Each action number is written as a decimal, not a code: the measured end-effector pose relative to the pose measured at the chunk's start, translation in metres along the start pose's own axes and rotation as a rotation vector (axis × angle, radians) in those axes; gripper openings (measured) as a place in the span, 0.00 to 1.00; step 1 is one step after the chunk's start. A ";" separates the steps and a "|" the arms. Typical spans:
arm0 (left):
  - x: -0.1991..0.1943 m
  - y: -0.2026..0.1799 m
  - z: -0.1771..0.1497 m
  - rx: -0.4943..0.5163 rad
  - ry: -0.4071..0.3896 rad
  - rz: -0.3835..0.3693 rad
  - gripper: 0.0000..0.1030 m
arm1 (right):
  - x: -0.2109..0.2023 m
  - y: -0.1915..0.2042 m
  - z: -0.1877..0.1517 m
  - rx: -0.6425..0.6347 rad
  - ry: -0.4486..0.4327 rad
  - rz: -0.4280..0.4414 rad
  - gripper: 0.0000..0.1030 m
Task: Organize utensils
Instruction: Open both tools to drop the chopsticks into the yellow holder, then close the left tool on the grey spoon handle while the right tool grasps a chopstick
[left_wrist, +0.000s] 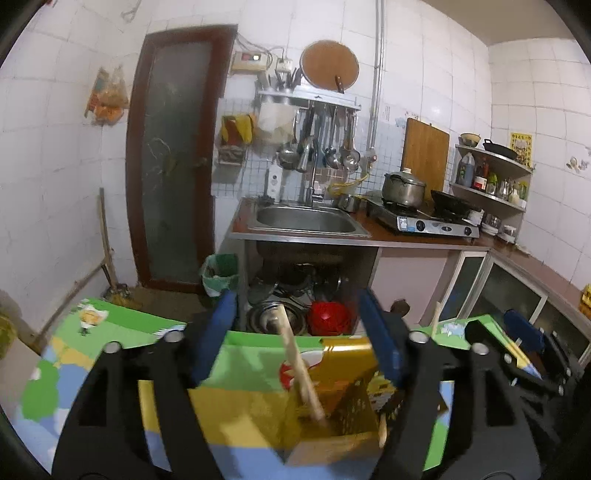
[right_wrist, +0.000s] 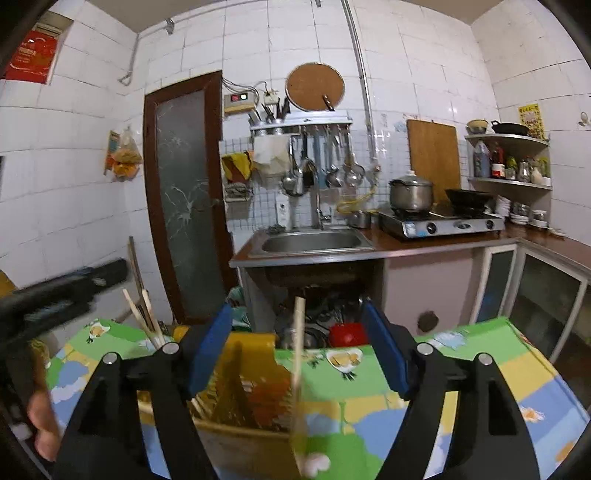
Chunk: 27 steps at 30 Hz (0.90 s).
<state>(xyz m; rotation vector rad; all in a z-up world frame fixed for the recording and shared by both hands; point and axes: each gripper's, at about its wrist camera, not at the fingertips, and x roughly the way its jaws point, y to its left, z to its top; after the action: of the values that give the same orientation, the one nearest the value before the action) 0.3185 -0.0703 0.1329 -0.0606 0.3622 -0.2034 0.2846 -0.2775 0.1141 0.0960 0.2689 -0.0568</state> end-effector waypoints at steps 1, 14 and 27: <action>-0.006 0.002 0.000 0.003 0.007 0.002 0.79 | -0.004 -0.002 -0.001 -0.004 0.015 -0.009 0.71; -0.077 0.050 -0.092 0.010 0.214 0.134 0.95 | -0.061 -0.012 -0.080 0.011 0.306 -0.095 0.78; -0.043 0.068 -0.195 -0.028 0.480 0.202 0.95 | -0.056 -0.007 -0.177 0.078 0.544 -0.130 0.78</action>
<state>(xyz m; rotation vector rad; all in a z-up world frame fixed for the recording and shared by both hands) 0.2223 0.0010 -0.0411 -0.0017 0.8450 -0.0095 0.1835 -0.2643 -0.0412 0.1715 0.8169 -0.1713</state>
